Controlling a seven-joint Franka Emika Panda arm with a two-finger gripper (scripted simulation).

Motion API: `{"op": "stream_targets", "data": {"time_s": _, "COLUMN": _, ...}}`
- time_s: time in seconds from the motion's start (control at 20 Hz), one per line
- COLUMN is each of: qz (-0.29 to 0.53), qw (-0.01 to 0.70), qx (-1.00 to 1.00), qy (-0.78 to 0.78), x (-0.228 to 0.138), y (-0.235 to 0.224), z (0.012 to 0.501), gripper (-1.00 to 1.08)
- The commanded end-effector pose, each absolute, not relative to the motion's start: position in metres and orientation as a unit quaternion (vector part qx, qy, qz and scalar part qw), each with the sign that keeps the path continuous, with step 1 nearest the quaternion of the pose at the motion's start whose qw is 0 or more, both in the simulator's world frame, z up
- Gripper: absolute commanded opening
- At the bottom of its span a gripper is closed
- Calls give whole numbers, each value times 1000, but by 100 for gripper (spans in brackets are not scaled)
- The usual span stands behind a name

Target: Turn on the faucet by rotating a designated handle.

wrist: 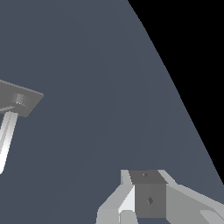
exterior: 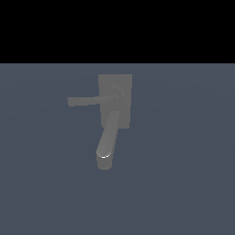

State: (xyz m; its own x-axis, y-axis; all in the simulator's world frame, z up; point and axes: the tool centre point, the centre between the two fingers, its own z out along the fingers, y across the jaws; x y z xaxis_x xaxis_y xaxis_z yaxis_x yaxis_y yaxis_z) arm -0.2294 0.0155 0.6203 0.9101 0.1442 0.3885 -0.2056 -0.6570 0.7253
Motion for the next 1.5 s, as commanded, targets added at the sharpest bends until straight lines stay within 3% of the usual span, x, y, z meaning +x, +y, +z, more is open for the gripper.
{"op": "stream_targets", "data": {"time_s": 0.0, "qz": 234, "qw": 461, "qx": 856, "qy": -18, "x": -227, "y": 25, "z": 636, "gripper": -100}}
{"op": "stream_targets", "data": {"time_s": 0.8, "qz": 322, "qw": 712, "qx": 623, "qy": 41, "x": -196, "y": 134, "z": 687, "gripper": -100}}
{"op": "stream_targets", "data": {"time_s": 1.45, "qz": 315, "qw": 839, "qx": 410, "qy": 173, "x": -133, "y": 241, "z": 633, "gripper": -100}}
